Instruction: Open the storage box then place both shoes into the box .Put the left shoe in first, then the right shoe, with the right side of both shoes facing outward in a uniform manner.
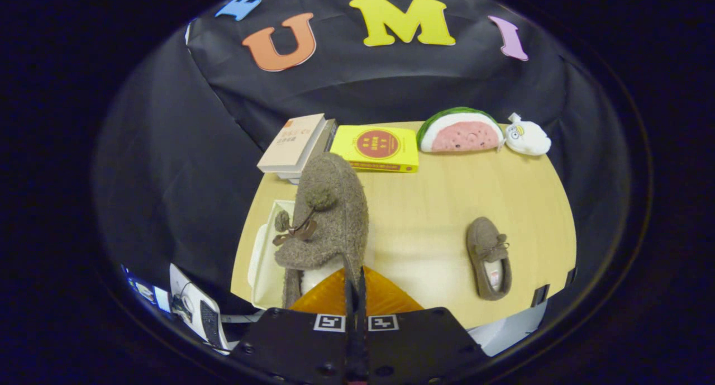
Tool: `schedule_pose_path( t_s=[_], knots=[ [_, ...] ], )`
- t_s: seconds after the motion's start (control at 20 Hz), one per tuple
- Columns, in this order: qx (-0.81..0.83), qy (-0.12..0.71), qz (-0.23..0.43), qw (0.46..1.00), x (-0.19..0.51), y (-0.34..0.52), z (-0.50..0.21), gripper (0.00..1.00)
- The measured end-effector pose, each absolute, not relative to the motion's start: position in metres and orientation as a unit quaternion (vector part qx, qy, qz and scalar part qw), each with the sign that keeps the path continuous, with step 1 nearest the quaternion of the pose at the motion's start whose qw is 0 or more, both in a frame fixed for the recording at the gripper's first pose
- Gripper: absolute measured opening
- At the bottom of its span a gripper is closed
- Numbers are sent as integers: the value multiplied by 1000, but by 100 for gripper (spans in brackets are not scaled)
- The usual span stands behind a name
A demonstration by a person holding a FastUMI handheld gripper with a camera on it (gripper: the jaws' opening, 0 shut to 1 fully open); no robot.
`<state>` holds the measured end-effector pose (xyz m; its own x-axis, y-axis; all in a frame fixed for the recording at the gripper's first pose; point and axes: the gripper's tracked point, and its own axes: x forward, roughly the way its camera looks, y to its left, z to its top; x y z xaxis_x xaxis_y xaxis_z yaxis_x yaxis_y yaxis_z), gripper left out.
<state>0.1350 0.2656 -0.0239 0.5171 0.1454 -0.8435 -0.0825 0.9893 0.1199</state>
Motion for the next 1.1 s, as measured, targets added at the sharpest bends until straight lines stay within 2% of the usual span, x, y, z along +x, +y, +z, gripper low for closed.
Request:
schedule_pose_path(
  t_s=[0.5,0.75,0.9,1.0,1.1],
  knots=[
    [31,555,50,830,137,368,-183,0],
    [15,579,16,815,145,367,-228,1],
    [20,586,26,810,144,370,-236,2],
    [30,582,49,811,142,375,-230,6],
    [35,573,70,816,139,376,-216,32]
  ],
)
